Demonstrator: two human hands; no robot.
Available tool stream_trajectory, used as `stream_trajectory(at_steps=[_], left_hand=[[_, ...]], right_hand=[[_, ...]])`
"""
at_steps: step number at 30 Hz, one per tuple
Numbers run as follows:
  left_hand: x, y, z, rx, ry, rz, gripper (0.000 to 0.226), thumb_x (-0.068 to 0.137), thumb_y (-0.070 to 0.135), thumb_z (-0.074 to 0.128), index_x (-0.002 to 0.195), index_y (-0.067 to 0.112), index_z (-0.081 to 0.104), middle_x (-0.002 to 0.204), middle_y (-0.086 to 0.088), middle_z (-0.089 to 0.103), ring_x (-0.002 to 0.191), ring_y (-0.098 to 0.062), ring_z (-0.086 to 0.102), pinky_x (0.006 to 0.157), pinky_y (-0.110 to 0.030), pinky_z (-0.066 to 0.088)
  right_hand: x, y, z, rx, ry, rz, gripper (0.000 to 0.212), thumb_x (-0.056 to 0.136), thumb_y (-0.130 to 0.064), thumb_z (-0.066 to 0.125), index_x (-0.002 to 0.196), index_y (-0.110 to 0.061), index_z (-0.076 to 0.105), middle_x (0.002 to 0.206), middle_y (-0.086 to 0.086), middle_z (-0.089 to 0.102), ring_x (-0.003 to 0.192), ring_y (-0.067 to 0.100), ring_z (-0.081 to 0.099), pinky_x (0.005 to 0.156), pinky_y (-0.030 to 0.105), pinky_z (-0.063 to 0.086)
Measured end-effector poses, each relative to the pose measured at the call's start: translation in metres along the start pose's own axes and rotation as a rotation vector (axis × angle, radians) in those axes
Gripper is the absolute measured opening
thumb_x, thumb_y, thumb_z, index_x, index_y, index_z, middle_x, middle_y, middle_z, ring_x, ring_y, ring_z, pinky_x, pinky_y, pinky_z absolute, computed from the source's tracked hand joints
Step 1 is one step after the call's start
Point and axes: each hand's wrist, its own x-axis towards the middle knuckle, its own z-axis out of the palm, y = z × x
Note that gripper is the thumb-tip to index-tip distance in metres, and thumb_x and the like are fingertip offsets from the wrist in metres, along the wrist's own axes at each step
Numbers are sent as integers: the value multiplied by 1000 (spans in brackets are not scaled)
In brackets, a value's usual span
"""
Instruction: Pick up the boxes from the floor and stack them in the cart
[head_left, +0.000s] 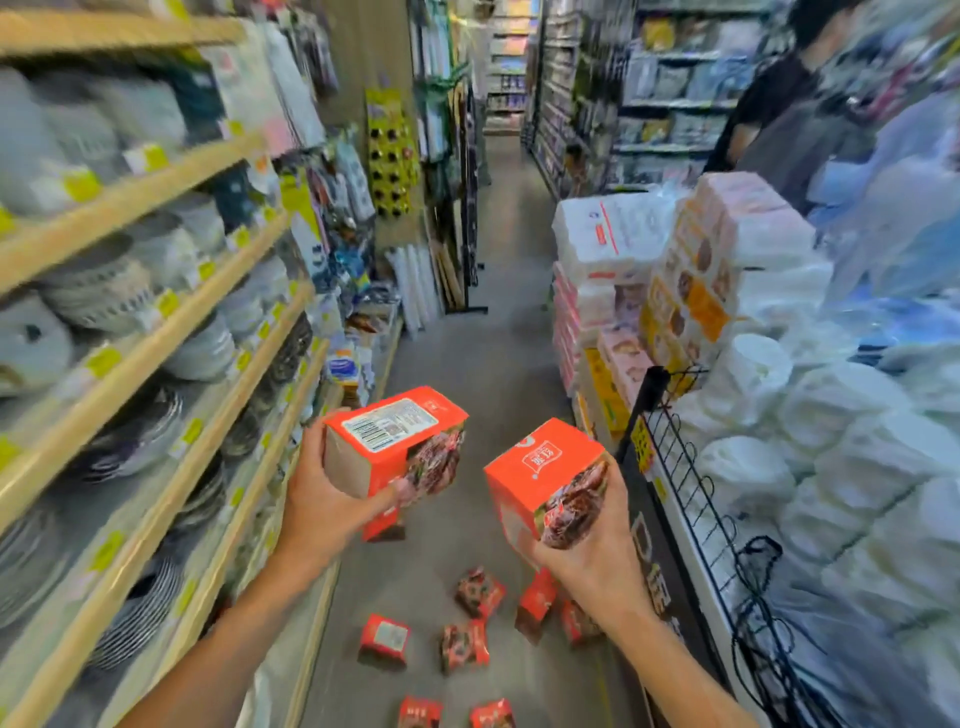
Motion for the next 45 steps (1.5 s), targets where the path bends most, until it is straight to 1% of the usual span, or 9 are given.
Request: stream_trajectory(at_steps=[12, 18, 22, 25, 28, 31, 36, 38, 45], left_hand=[[-118, 81, -43, 117, 364, -36, 96, 48, 43, 94, 130, 40, 46, 130, 14, 59, 122, -5, 57, 95, -30, 49], [-212, 110, -82, 205, 674, -123, 97, 46, 53, 93, 130, 40, 46, 127, 20, 60, 120, -1, 57, 94, -27, 48], [-286, 136, -115, 279, 868, -168, 99, 49, 50, 93, 134, 33, 45, 130, 13, 60, 121, -6, 58, 96, -32, 51], [-349, 156, -141, 323, 1007, -195, 97, 47, 49, 92, 132, 39, 45, 131, 11, 60, 120, -7, 59, 96, -34, 52], [-411, 173, -159, 371, 1134, -201, 95, 46, 49, 92, 128, 42, 46, 128, 12, 61, 118, -6, 60, 96, -35, 52], [-475, 187, -173, 397, 1225, -211, 101, 47, 47, 94, 134, 31, 46, 131, 7, 60, 121, -13, 60, 97, -42, 53], [-585, 219, -180, 456, 1394, -218, 92, 55, 31, 97, 130, 41, 45, 128, 11, 60, 116, 4, 57, 88, -15, 51], [-636, 233, -183, 476, 1471, -253, 91, 55, 25, 95, 126, 50, 44, 127, 16, 58, 114, 8, 56, 80, -9, 50], [-807, 272, -178, 543, 1769, -349, 99, 44, 50, 92, 131, 35, 48, 128, 5, 62, 123, -14, 58, 103, -36, 50]], right_hand=[[-6, -68, -8, 237, -332, -248, 112, 53, -53, 97, 137, -62, 24, 141, -20, 46, 133, -3, 46, 109, 30, 42], [-38, -99, 28, 284, -614, -322, 110, 57, -38, 99, 135, -60, 25, 139, -21, 48, 127, -13, 46, 97, 5, 38], [-81, -135, 63, 279, -800, -365, 125, 47, -61, 92, 149, -42, 23, 146, -11, 44, 135, 0, 44, 111, 25, 37], [-128, -167, 83, 289, -942, -434, 128, 43, -62, 89, 148, -42, 19, 143, -15, 42, 131, -5, 42, 109, 18, 33], [-178, -195, 91, 369, -1070, -502, 118, 52, -39, 98, 140, -44, 20, 130, -31, 41, 113, -31, 39, 88, -6, 30], [-233, -216, 96, 430, -1201, -504, 108, 60, -17, 97, 135, -43, 24, 126, -33, 38, 105, -38, 37, 80, -10, 29], [-345, -245, 116, 474, -1453, -550, 124, 60, -16, 97, 142, -46, 10, 137, -28, 37, 115, -32, 40, 95, 3, 41], [-397, -254, 118, 455, -1547, -570, 130, 59, -35, 96, 147, -51, 3, 143, -23, 37, 123, -25, 39, 105, 17, 41], [-563, -268, 124, 390, -1795, -740, 138, 60, -52, 92, 148, -58, -14, 161, -10, 23, 143, 8, 35, 110, 34, 34]])
